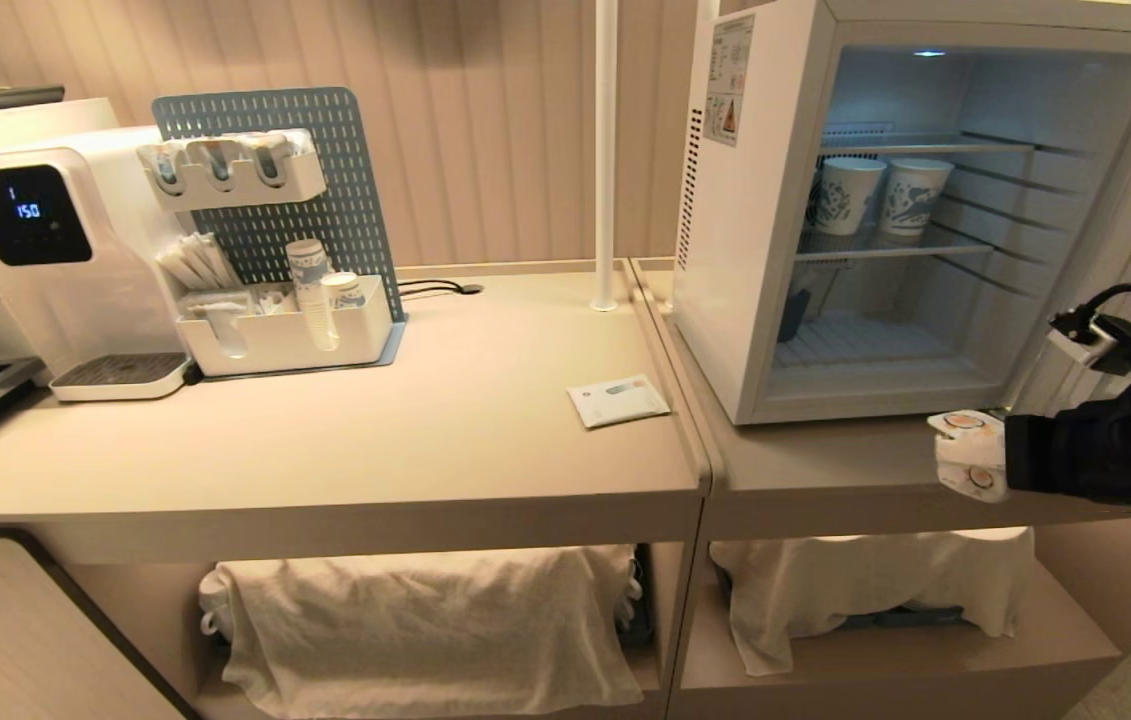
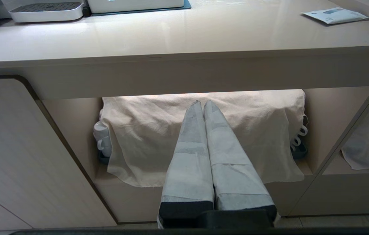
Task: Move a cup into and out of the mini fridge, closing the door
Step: Put the yoghurt in the freezer
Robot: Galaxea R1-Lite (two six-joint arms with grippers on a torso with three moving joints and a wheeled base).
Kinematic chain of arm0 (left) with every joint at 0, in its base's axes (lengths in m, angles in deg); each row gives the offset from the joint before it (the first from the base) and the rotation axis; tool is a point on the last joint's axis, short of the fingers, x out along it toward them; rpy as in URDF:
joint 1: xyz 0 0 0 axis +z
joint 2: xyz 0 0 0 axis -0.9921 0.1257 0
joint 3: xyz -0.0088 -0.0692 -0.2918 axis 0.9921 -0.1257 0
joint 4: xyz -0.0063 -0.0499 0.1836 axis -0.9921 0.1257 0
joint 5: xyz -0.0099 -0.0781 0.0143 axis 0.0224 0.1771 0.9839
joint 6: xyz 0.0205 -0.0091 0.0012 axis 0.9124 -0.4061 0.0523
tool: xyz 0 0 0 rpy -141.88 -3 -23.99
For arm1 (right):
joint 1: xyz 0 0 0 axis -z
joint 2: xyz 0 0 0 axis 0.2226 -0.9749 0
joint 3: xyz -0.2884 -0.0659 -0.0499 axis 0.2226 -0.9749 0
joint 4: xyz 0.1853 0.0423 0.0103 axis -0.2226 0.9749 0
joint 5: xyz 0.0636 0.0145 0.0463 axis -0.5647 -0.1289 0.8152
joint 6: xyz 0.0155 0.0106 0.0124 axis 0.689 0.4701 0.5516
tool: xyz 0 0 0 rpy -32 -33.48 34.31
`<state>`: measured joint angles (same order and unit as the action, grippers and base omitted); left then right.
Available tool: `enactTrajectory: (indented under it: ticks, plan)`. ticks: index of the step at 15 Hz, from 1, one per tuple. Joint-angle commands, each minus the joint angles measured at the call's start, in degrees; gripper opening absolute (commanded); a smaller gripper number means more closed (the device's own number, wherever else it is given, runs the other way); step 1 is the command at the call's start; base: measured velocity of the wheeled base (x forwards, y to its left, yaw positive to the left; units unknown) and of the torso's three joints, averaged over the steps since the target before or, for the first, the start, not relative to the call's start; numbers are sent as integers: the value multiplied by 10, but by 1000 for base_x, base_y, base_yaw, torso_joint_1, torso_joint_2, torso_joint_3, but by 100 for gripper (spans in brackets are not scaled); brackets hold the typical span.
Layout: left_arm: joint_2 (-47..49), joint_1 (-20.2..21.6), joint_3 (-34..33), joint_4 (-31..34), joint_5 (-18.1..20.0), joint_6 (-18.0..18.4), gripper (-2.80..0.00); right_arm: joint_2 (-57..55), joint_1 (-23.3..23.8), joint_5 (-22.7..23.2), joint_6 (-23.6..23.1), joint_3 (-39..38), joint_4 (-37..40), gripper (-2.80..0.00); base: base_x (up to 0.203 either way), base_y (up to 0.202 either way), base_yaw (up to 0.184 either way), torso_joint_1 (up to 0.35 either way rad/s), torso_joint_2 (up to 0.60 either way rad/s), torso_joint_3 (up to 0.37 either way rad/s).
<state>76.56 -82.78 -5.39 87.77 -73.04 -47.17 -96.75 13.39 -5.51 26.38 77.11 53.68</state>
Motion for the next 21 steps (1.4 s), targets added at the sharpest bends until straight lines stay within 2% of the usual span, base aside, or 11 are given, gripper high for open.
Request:
enactTrajectory:
  ticks: [1,4,10,15,21]
  plan:
    - [0,0,0,0,0,0,-280,-38,0,2,1,6,-29,-280,0,0,0,0,0,0]
    - [0,0,0,0,0,0,-280,-97,0,1,1,46,-97,-280,0,0,0,0,0,0]
    - [0,0,0,0,0,0,-280,-215,1,-3,-1,154,-179,-280,0,0,0,0,0,0]
    - [0,0,0,0,0,0,-280,-267,1,-4,1,176,-187,-280,0,0,0,0,0,0]
    - [0,0,0,0,0,0,-280,-297,8,-5,1,184,-234,-280,0,0,0,0,0,0]
